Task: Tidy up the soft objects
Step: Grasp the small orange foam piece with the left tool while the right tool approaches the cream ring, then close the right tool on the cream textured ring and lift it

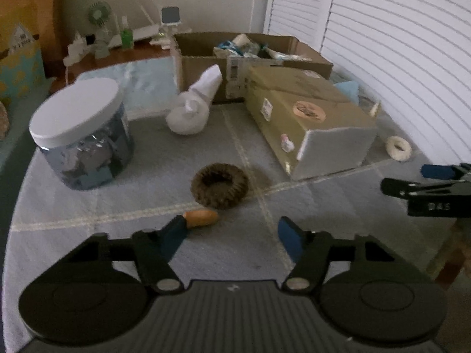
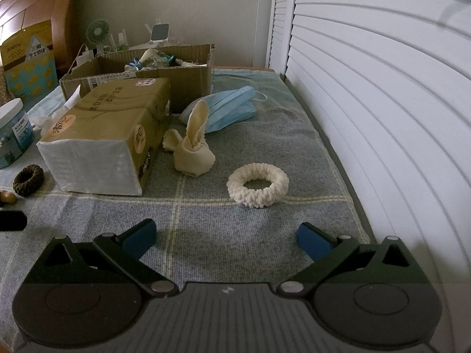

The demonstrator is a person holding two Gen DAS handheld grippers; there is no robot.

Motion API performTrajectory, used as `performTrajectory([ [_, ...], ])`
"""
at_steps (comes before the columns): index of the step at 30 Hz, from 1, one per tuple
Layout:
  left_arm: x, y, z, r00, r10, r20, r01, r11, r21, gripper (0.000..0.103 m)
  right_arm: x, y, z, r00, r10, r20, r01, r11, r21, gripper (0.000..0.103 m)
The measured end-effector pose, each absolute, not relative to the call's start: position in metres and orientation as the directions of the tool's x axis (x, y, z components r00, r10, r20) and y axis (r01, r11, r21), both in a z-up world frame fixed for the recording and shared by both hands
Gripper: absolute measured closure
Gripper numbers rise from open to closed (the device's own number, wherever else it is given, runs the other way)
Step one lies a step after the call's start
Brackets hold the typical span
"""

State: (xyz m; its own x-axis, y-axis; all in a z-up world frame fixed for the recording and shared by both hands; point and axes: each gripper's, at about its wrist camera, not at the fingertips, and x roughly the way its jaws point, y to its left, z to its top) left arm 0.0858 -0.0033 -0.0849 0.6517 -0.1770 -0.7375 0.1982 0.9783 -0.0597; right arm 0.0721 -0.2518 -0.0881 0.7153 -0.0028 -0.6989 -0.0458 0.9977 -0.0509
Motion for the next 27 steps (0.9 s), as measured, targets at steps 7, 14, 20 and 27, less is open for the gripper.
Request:
performTrajectory([
  [7, 0.087, -0.001, -0.086, 0.681, -0.127, -0.721, 0.161, 0.987, -0.022, 0.064, 0.072, -0.252, -0.088, 0.714, -0.003, -0.700, -0.046, 0.998, -0.051, 0.000],
  [14, 0.084, 0.000, -0.086, 0.685, -0.128, -0.717, 0.172, 0.985, -0.011, 0.080, 0.074, -0.249, -0.085, 0.700, -0.013, -0.714, -0.057, 0.996, -0.074, 0.000],
  [20, 0.083, 0.002, -0.086, 0.681, -0.139, -0.719, 0.188, 0.982, -0.011, 0.080, 0.077, -0.248, -0.080, 0.708, -0.030, -0.706, -0.079, 0.989, -0.121, 0.017],
  [27, 0.083, 0.002, -0.086, 0.678, -0.147, -0.720, 0.197, 0.980, -0.014, 0.080, 0.096, -0.261, -0.079, 0.711, -0.047, -0.701, -0.042, 0.993, -0.109, 0.028],
])
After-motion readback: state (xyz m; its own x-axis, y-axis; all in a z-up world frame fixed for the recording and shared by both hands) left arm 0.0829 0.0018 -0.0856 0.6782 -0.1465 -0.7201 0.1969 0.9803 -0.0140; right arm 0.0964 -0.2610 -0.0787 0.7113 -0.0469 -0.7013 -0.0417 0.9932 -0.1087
